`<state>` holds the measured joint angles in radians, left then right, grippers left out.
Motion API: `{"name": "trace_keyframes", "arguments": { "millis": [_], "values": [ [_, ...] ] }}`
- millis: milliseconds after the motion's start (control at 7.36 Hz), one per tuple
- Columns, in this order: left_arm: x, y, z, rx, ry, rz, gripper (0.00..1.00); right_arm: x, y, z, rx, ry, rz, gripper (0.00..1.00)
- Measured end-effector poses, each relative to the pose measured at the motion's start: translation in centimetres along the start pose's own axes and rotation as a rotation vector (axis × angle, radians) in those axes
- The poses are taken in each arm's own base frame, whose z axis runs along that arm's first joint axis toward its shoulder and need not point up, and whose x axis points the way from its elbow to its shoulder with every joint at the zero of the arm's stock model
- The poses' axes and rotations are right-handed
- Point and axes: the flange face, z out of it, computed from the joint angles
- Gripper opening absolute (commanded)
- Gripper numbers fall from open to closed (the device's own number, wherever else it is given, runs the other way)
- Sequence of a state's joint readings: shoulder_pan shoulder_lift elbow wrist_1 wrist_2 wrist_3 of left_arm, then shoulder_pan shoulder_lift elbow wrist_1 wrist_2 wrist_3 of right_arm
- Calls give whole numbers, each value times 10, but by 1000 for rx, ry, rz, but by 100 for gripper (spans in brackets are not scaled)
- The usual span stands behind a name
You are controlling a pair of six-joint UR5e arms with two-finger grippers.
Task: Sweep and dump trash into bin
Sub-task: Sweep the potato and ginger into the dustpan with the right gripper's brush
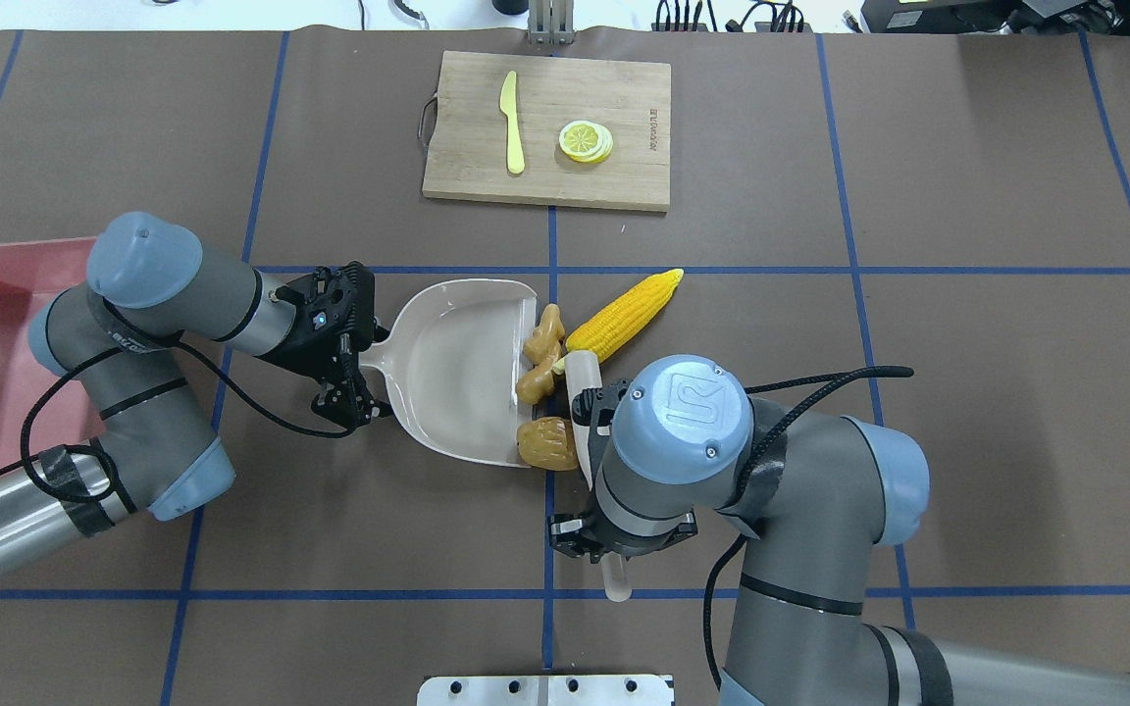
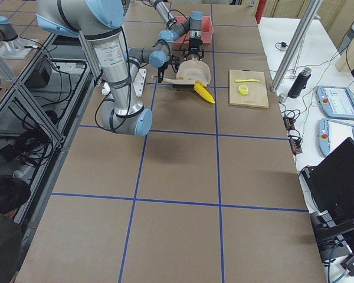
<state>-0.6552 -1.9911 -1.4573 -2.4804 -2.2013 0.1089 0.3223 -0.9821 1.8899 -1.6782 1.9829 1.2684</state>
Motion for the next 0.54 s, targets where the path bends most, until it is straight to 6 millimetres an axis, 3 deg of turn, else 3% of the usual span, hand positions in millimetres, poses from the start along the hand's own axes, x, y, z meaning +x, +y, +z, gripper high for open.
{"name": "trace_keyframes", "arguments": {
  "millis": [272,544],
  "values": [
    [0,0,0,0,0,0,97,-16,-9,-9,6,-17,20,0],
    [0,1,0,-2,-1,-1,97,-15,-22,-21,5,-31,47,0]
  ]
}}
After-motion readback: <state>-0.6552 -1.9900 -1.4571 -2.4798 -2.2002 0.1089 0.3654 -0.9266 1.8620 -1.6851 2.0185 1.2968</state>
